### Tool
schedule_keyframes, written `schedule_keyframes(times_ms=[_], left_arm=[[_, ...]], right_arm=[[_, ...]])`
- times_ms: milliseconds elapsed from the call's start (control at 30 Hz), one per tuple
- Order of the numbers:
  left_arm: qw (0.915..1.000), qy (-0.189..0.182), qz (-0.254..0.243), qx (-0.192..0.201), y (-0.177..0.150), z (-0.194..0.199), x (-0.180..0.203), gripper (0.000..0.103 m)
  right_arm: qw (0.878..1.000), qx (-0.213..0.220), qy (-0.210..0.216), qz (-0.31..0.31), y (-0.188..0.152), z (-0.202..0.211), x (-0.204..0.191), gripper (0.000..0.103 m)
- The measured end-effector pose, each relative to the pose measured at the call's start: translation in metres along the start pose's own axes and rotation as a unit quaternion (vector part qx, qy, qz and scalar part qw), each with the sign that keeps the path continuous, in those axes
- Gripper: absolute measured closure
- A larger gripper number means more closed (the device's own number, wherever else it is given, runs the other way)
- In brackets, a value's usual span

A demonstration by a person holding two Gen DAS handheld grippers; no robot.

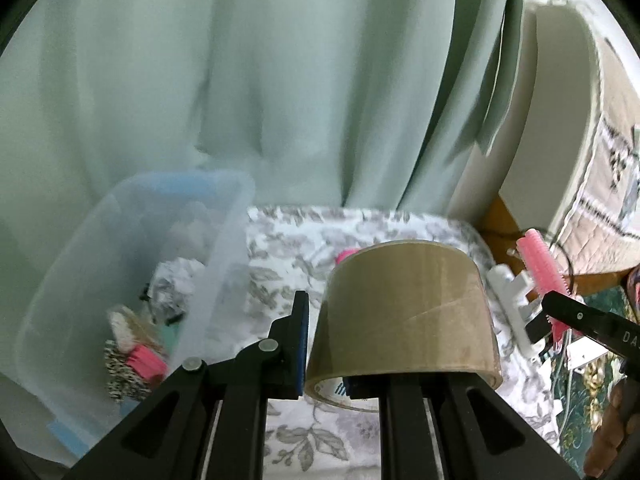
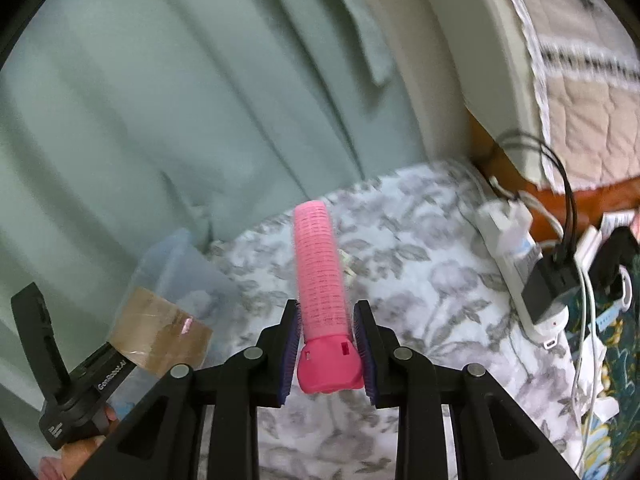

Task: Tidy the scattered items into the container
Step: 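Carry tape roll and pink hair roller up toward the clear box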

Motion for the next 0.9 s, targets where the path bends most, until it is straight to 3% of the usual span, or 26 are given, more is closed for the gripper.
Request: schedule_keyframes(times_ms=[300, 900], left_arm=[[0.9974, 0.01, 0.024, 0.068, 0.014, 0.058, -0.027, 0.089], [0.9809, 0.084, 0.113, 0.134, -0.005, 0.135, -0.136, 0.089]], right_arm=[[0.998, 0.039, 0.036, 0.044, 0.006, 0.047, -0.056, 0.074], [0.983, 0.025, 0.084, 0.161, -0.016, 0.051, -0.173, 0.074]])
Point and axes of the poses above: each gripper's, at about its wrist camera, not at the fingertips, and z roughly against the way its jaws point, x to its right, y to its top, the point moved 5 cm from there along -z, roughly the way its jaws point, and after that the axes turned 11 degrees about -y, right-handed, at the moved point
